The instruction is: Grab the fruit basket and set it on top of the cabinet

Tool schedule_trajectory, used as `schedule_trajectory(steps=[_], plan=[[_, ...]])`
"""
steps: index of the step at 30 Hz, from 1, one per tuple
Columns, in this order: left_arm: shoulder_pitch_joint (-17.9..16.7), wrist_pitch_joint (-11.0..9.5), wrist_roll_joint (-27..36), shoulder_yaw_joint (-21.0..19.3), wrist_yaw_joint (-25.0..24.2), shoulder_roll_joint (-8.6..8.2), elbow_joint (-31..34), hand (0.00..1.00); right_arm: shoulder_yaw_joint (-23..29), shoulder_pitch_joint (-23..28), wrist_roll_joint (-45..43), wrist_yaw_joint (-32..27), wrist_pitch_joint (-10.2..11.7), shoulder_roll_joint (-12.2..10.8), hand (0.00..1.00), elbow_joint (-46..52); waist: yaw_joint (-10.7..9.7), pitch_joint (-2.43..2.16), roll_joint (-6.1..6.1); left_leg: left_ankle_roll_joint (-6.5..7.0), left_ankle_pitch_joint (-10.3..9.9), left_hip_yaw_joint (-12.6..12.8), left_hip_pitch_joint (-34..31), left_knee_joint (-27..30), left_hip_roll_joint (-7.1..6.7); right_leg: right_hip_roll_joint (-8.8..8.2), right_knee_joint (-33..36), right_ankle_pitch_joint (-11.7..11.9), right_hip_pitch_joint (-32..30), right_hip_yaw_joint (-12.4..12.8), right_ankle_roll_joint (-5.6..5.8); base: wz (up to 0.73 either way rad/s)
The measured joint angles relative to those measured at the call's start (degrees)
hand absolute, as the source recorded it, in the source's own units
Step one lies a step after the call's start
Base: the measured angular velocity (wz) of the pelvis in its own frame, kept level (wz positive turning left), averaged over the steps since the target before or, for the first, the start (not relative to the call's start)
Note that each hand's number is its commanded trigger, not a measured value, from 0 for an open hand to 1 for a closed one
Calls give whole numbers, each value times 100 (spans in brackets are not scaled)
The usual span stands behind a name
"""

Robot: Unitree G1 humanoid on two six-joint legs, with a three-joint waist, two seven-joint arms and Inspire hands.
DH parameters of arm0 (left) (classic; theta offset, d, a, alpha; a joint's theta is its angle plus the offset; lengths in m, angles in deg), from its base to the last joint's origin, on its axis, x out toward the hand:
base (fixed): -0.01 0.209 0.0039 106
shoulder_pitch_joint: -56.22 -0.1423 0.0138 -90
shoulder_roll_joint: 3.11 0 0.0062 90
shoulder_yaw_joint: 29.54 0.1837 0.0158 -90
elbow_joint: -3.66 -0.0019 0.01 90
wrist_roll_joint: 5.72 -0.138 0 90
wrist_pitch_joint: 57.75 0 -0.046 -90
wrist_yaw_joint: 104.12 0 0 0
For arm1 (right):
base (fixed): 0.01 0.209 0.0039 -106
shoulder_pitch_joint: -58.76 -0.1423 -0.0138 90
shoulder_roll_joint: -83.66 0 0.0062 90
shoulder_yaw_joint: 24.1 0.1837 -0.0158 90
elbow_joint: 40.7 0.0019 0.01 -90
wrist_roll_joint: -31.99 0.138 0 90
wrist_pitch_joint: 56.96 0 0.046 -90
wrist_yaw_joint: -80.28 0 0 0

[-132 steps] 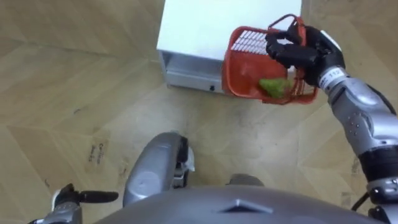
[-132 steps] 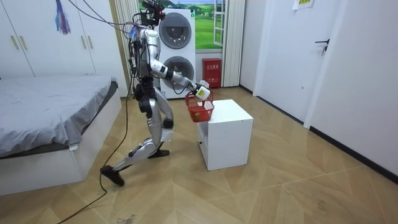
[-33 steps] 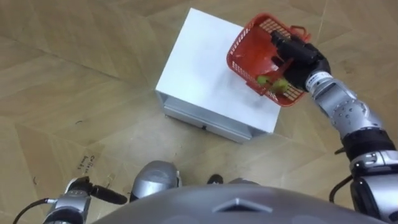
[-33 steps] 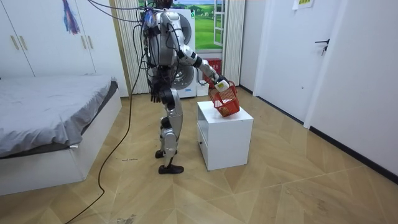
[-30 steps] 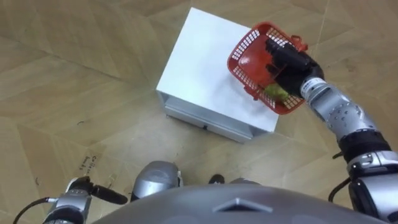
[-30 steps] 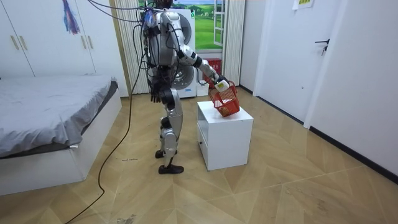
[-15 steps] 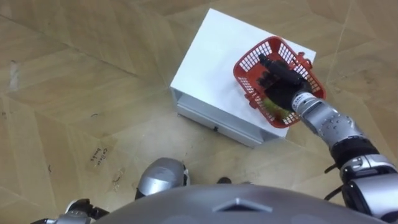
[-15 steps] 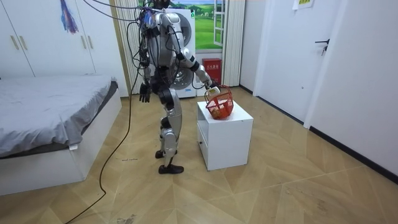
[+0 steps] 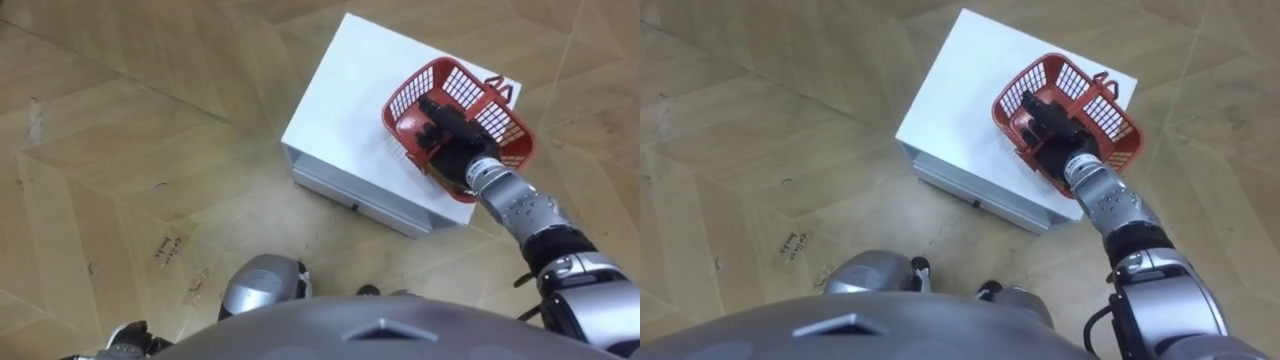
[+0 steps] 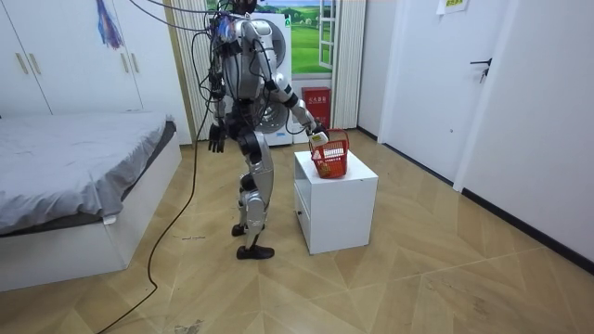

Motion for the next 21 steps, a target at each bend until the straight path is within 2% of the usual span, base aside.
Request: schedule_trajectory(steps=[5,7,21], plan=[[0,-70,-12,-2,64,-30,-5,0,2,-3,0,-37,121,-47,0,13,2,25,35,8,-5,15,-17,-9,-18,-68,68,-34,-44,-1,32,0],[-17,-76,-17,-4,92,-31,-17,0,2,-2,1,-36,157,-50,0,12,4,24,40,65,-40,18,-22,-17,-11,-51,79,-40,-62,3,31,0],[-55,-115,-20,-3,92,-39,6,0,-6,0,-5,-36,185,-50,0,189,-7,19,37,76,-46,34,-58,-37,1,-26,76,-41,-104,-10,33,0]])
